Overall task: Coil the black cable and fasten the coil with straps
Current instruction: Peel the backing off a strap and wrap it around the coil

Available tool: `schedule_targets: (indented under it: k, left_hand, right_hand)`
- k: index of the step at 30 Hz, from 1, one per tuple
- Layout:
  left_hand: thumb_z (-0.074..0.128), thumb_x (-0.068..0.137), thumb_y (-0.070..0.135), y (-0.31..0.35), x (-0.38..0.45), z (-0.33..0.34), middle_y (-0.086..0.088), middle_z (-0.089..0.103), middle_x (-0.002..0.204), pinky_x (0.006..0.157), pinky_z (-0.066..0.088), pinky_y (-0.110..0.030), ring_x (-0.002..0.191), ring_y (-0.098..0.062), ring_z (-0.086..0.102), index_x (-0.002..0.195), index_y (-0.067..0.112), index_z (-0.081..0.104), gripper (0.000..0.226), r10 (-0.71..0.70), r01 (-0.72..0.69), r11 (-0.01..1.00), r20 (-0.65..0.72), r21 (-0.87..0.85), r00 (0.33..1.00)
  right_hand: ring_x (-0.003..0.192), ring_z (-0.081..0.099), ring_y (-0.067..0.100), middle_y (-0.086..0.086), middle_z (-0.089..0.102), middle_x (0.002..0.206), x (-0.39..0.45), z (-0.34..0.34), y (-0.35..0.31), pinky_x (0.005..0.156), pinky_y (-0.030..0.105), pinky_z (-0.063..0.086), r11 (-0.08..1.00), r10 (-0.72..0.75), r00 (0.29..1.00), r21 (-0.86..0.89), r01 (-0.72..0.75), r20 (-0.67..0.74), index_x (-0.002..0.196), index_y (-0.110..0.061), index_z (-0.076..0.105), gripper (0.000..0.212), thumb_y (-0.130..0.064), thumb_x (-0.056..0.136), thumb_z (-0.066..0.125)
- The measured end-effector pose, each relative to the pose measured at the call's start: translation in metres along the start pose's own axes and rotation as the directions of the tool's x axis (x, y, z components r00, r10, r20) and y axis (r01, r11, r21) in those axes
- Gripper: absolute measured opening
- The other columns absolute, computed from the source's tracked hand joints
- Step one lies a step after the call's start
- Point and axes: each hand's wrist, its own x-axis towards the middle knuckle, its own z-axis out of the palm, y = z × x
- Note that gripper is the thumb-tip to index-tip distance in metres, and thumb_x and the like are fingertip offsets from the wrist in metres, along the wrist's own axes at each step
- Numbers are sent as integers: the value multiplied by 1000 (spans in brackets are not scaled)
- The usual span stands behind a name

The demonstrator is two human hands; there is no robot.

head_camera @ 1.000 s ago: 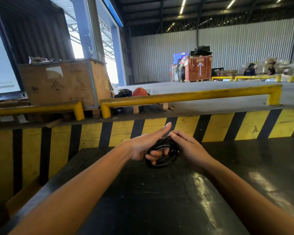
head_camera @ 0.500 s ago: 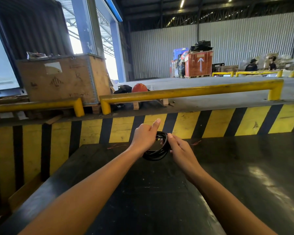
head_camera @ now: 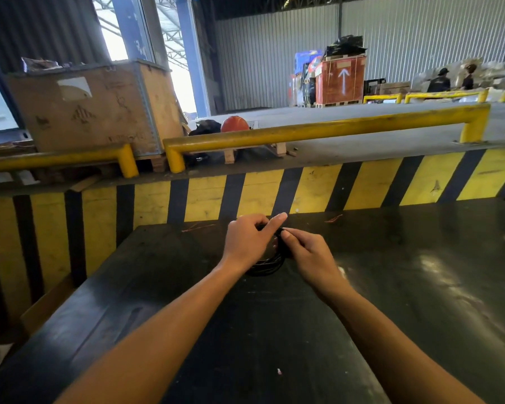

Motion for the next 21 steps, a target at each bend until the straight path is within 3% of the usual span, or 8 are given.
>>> schedule_targets:
  k: [4, 6, 8, 10, 12, 16, 18, 21]
  left_hand:
    - [63, 86, 40, -31, -37, 9, 4, 66, 60, 54, 42, -14, 57, -6, 60, 69, 16, 72, 31, -93, 93, 996, 69, 13, 993]
    - [68, 84, 34, -52, -61, 18, 5, 66, 64, 55, 42, -14, 58, -4, 59, 71, 16, 72, 23, -168, 160, 985, 139, 68, 976]
    - [71, 80, 29, -71, -86, 26, 7, 66, 67, 60, 44, -15, 63, -2, 59, 69, 19, 70, 15, -256, 232, 964, 212, 131, 943]
    - [72, 77, 24, -86, -108, 34, 6, 68, 73, 71, 51, -24, 73, -8, 64, 70, 22, 70, 7, -321, 275, 943, 293, 187, 901]
    - [70, 77, 21, -94, -126, 43, 8, 68, 77, 78, 53, -29, 79, -10, 65, 74, 23, 72, 5, -352, 282, 932, 384, 227, 854]
    - [67, 78, 22, -98, -149, 62, 7, 72, 80, 77, 53, -30, 78, -8, 64, 77, 22, 76, 9, -391, 288, 919, 518, 270, 761]
    - [69, 81, 27, -101, -157, 68, 5, 74, 85, 70, 51, -25, 74, -5, 63, 85, 19, 78, 13, -392, 280, 919, 587, 276, 709]
    - [70, 81, 35, -107, -165, 72, 3, 75, 95, 77, 54, -27, 84, -6, 65, 90, 21, 77, 18, -414, 322, 910, 614, 260, 672]
  right_hand:
    - [73, 61, -2, -2, 68, 86, -26, 9, 35, 71, 20, 50, 991, 121, 980, -67, -111, 156, 110, -12, 67, 26, -20, 97, 47]
    - [63, 57, -6, -6, 65, 79, -47, 8, 63, 65, 23, 47, 965, 238, 945, -162, -205, 223, 107, -15, 68, 26, -28, 96, 49]
    - [69, 60, -1, -3, 67, 82, -68, 4, 92, 72, 33, 49, 910, 354, 901, -315, -269, 250, 102, -15, 69, 28, -35, 93, 52]
    - [82, 61, 10, 2, 68, 93, -89, -2, 120, 74, 28, 44, 803, 456, 832, -550, -230, 317, 104, -13, 68, 28, -36, 90, 57]
    - [96, 62, 17, 6, 68, 106, -109, -6, 144, 73, 22, 37, 664, 581, 707, -737, -126, 403, 107, -12, 66, 27, -29, 87, 63]
    - [90, 66, 25, 6, 70, 94, -144, -3, 178, 72, 33, 51, 536, 755, 492, -840, -81, 434, 88, -19, 67, 16, -24, 74, 73]
    - [97, 65, 26, 6, 69, 104, -156, 1, 188, 81, 35, 52, 514, 776, 449, -857, -43, 443, 100, -19, 66, 30, -25, 72, 76]
    - [110, 60, 29, 8, 61, 123, -165, 6, 197, 89, 37, 50, 475, 772, 468, -880, 26, 430, 116, -21, 61, 41, -20, 77, 73]
